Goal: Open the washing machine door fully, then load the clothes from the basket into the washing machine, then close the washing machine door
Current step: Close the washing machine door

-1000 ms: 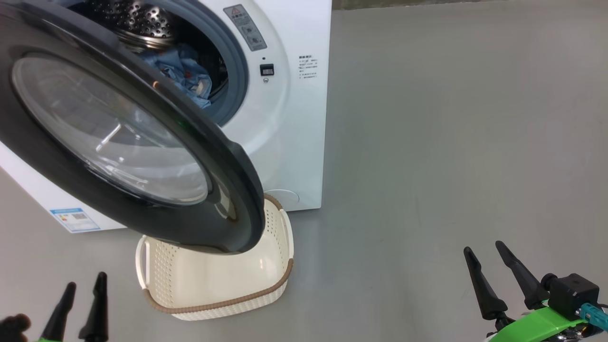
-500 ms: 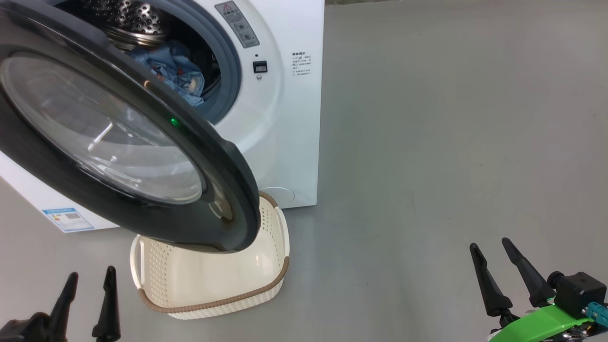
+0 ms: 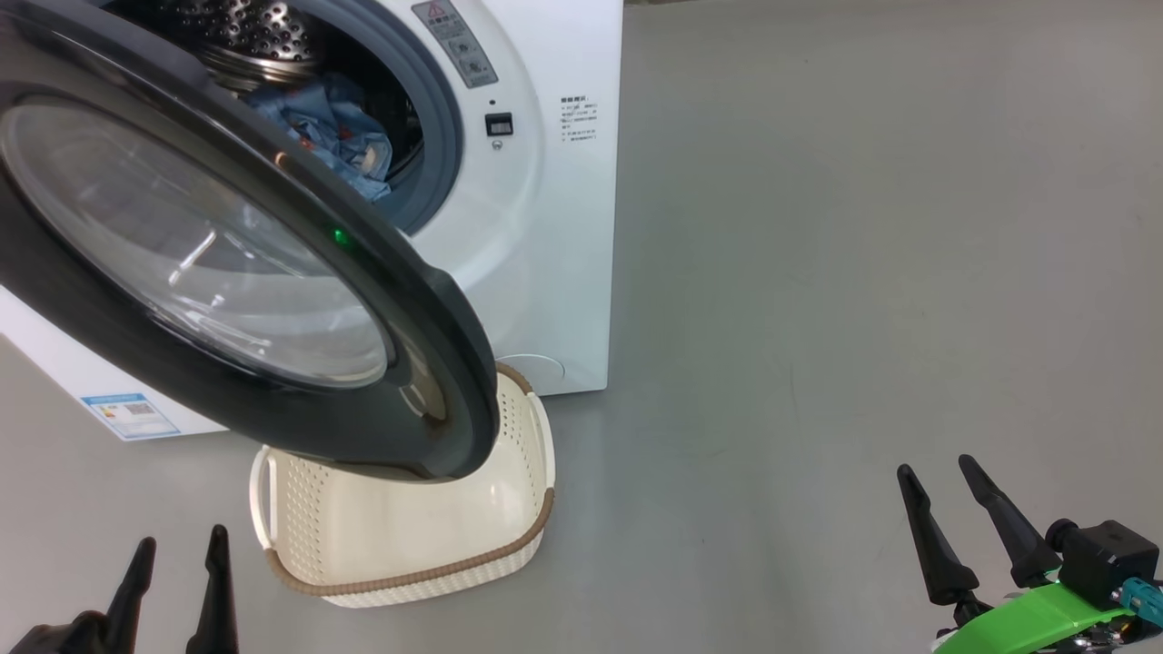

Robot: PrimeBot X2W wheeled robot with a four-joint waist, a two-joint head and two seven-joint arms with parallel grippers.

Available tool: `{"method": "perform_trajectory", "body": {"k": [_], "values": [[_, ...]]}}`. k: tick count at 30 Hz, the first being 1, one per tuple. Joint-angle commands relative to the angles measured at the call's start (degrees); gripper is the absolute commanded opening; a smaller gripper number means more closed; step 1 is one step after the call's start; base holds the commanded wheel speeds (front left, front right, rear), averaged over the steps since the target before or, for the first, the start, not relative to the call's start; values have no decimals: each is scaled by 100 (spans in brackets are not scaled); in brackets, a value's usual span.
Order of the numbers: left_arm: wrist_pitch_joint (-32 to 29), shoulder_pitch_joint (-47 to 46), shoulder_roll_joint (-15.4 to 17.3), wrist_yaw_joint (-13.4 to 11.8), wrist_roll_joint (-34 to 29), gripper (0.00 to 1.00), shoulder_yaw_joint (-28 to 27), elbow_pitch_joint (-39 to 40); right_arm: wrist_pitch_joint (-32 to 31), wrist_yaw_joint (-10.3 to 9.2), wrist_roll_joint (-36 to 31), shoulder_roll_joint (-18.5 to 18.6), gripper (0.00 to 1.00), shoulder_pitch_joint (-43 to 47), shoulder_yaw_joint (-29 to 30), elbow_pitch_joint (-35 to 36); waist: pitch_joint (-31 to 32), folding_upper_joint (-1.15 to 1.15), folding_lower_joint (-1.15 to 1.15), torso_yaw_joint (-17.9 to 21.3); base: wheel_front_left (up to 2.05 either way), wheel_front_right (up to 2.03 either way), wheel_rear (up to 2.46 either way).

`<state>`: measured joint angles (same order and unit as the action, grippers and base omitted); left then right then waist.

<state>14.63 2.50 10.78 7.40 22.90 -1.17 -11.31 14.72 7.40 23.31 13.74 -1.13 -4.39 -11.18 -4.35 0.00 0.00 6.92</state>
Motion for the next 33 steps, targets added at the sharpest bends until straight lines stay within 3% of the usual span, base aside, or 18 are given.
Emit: {"method": "perform_trajectory", "body": {"k": [1, 3, 4, 6, 7, 9, 23, 33], "values": [[37, -148, 83, 9, -61, 100, -205, 97, 28, 9, -37, 72, 100, -39, -77, 145, 0, 0, 0, -17, 0, 0, 0], [37, -164, 75, 9, -67, 100, -186, 95, 28, 9, -52, 66, 100, -46, -75, 141, -6, 0, 0, -56, 0, 0, 0], [37, -167, 73, 9, -68, 100, -172, 95, 28, 9, -61, 54, 91, -56, -70, 140, -10, 0, 0, -77, 0, 0, 0], [37, -178, 74, 9, -82, 100, -126, 94, 28, 9, -71, 25, 49, -79, -66, 154, -25, 0, 0, -139, 0, 0, 0], [37, -180, 69, 9, -84, 100, -116, 94, 28, 9, -77, 7, 41, -98, -64, 158, -28, 0, 0, -169, 0, 0, 0], [37, -176, 42, 9, -75, 100, -114, 90, 28, 9, -88, -32, 0, -144, -51, 151, -35, 0, 0, -238, 0, 0, 0], [37, -200, -198, 9, -45, 100, -66, 128, 28, 9, -5, -336, 0, -1152, -269, 37, -14, 0, 0, -820, 0, 0, 0], [37, -99, -365, 9, -121, 100, -95, 395, 28, 9, 147, -393, 0, -2040, -551, 839, 64, 0, 0, -1209, 0, 0, 0]]}}
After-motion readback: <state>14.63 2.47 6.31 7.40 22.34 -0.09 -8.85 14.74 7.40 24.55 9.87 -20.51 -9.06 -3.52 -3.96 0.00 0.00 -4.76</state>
